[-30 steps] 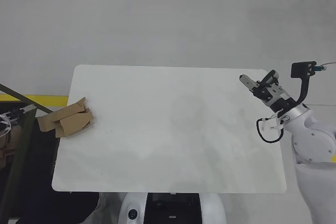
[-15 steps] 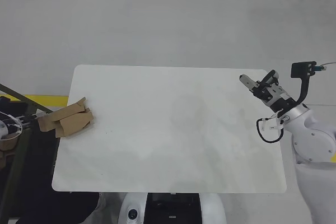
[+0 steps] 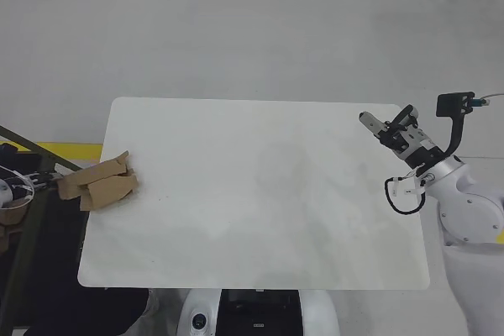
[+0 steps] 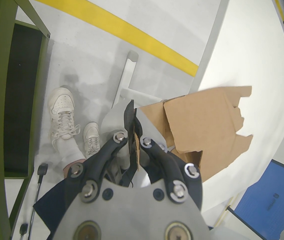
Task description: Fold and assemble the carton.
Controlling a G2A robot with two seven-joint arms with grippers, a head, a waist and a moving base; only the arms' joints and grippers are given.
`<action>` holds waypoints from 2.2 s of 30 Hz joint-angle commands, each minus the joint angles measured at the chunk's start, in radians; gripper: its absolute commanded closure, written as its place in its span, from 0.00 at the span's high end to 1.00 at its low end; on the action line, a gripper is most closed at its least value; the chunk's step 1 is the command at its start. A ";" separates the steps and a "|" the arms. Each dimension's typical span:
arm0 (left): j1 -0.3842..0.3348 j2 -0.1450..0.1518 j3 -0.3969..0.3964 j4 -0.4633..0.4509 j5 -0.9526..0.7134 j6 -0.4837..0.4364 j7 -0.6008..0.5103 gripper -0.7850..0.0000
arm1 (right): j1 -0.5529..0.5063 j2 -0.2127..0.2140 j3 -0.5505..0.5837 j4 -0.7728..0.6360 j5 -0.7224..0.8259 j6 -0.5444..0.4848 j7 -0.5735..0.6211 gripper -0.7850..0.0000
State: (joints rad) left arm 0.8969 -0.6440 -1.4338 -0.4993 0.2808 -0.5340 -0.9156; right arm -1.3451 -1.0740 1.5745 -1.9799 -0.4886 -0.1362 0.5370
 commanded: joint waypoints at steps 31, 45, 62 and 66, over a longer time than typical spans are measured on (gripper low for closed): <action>-0.085 -0.028 -0.045 -0.181 -0.525 0.160 -0.358 0.00 | 0.000 0.000 0.000 0.000 0.000 0.000 0.000 1.00; -0.257 -0.106 0.119 -0.232 -0.616 0.328 -0.363 0.00 | 0.000 0.000 0.000 0.000 0.000 0.000 0.000 1.00; -0.332 -0.193 0.310 -0.487 -0.664 0.479 -0.273 0.00 | 0.000 0.000 0.000 0.000 0.000 0.000 0.000 1.00; -0.325 -0.205 0.336 -0.553 -0.679 0.509 -0.249 0.00 | 0.000 0.000 0.000 0.000 0.000 0.000 0.000 1.00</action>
State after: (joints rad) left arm 0.5689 -0.8466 -1.1045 -1.0332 -0.3968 -0.0306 -1.1702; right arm -1.3451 -1.0740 1.5745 -1.9799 -0.4886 -0.1362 0.5370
